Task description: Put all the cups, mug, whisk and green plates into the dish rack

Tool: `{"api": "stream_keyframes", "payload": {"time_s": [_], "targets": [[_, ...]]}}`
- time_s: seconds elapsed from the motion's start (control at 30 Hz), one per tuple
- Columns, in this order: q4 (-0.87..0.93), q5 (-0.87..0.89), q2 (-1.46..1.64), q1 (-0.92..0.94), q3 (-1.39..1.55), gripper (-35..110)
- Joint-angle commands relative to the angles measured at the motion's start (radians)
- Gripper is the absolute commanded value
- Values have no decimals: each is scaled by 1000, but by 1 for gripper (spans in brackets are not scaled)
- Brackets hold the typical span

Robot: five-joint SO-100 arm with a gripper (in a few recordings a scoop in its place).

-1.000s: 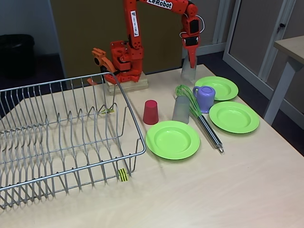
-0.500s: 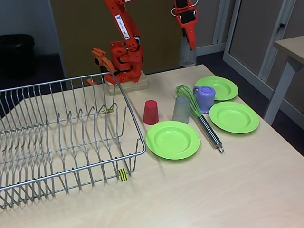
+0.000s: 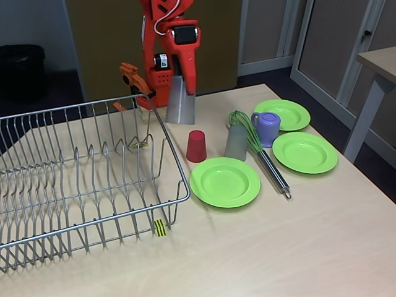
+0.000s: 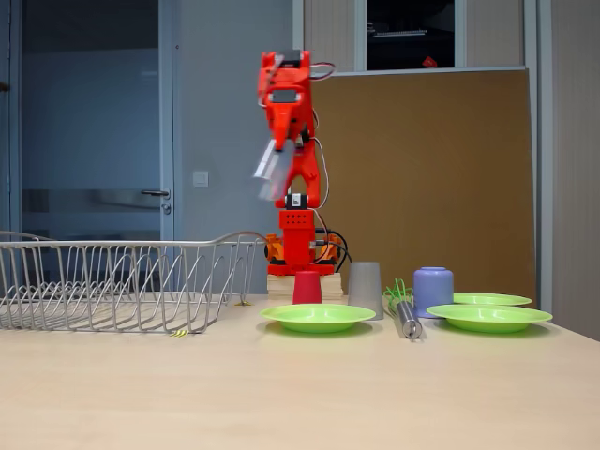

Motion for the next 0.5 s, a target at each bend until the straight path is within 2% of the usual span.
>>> {"api": "stream_keyframes", "payload": {"time_s": [0.0,0.2,0.47], "targets": [[-61,-199,-92,170,-83,11],[-92,-414,-414,374,-330,10],[2,-630,-928,557,-824,11]]}}
